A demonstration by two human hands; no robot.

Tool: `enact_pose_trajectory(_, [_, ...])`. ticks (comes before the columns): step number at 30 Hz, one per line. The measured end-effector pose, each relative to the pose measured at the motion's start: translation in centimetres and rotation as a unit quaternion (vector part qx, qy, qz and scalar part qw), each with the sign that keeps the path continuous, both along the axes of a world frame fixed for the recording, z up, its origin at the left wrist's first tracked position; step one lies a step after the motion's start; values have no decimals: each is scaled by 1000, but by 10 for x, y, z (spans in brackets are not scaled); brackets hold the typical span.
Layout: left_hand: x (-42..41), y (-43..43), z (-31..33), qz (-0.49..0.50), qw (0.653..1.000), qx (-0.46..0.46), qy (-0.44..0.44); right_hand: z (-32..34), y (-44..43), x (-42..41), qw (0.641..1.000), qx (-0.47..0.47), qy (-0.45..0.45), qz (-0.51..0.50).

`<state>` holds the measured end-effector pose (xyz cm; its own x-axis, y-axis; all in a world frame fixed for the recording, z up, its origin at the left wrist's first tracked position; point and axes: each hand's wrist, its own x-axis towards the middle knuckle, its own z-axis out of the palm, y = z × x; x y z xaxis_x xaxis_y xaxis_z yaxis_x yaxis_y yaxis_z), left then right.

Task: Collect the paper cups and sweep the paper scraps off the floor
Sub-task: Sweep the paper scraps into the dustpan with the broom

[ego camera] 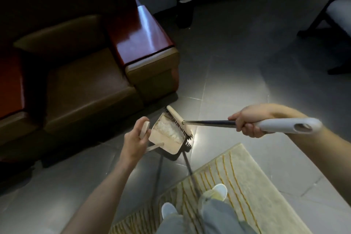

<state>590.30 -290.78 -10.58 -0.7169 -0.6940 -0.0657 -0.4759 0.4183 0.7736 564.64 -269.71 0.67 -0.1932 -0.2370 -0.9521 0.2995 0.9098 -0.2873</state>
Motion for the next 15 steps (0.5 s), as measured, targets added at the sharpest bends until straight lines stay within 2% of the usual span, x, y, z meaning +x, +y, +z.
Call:
enact_pose_trajectory(6, [-114, 57, 8, -79, 997, -21, 10, 19, 87, -65, 996, -11, 38, -85])
enact_pose_trajectory(10, [-186, 106, 20, -93, 995, 24, 18, 12, 146, -94, 987, -15, 71, -146])
enact_pose_trajectory(15, [-272, 170, 35, -173, 985, 11, 19, -6, 212, -117, 970, -11, 110, -215])
